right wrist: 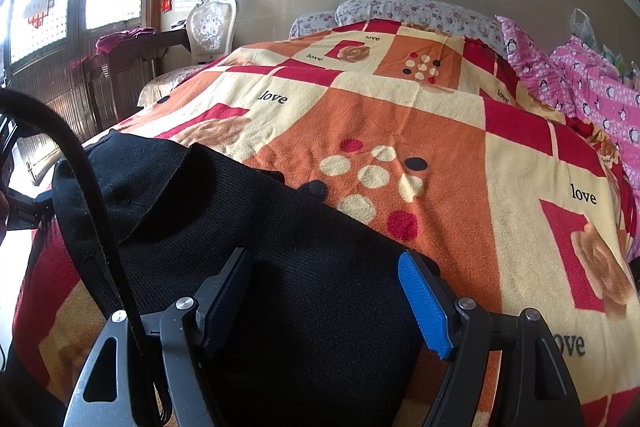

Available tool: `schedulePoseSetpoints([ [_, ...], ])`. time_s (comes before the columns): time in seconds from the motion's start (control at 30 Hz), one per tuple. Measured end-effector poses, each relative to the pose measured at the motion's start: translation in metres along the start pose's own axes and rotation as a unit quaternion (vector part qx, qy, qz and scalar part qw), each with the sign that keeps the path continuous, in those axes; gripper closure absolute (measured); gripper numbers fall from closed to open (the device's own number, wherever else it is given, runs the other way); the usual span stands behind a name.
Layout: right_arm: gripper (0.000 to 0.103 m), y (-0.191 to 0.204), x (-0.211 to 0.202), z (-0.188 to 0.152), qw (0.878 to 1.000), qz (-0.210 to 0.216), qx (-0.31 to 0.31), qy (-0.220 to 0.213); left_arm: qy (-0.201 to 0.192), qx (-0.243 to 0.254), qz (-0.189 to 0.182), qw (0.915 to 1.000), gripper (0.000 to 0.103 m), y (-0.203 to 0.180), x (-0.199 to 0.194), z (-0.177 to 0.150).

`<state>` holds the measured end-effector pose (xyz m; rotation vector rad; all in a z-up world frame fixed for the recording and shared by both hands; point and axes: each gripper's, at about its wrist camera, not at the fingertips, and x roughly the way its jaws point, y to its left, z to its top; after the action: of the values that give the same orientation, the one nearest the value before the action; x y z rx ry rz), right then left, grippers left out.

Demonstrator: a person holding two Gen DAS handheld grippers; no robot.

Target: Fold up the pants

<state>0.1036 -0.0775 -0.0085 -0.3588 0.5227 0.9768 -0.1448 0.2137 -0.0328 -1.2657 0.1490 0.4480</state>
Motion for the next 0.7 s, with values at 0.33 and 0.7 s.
schedulePoseSetpoints([
  [0.33,0.029,-0.001,-0.002,0.001,1.000,-0.001,0.011,-0.003,-0.037,0.089,0.046,0.9942,0.017,-0.013,0.014,-0.015],
  [0.7,0.028,-0.004,0.000,0.000,1.000,0.000,0.014,-0.004,-0.038,0.102,0.086,0.9903,0.042,-0.012,0.016,-0.014],
])
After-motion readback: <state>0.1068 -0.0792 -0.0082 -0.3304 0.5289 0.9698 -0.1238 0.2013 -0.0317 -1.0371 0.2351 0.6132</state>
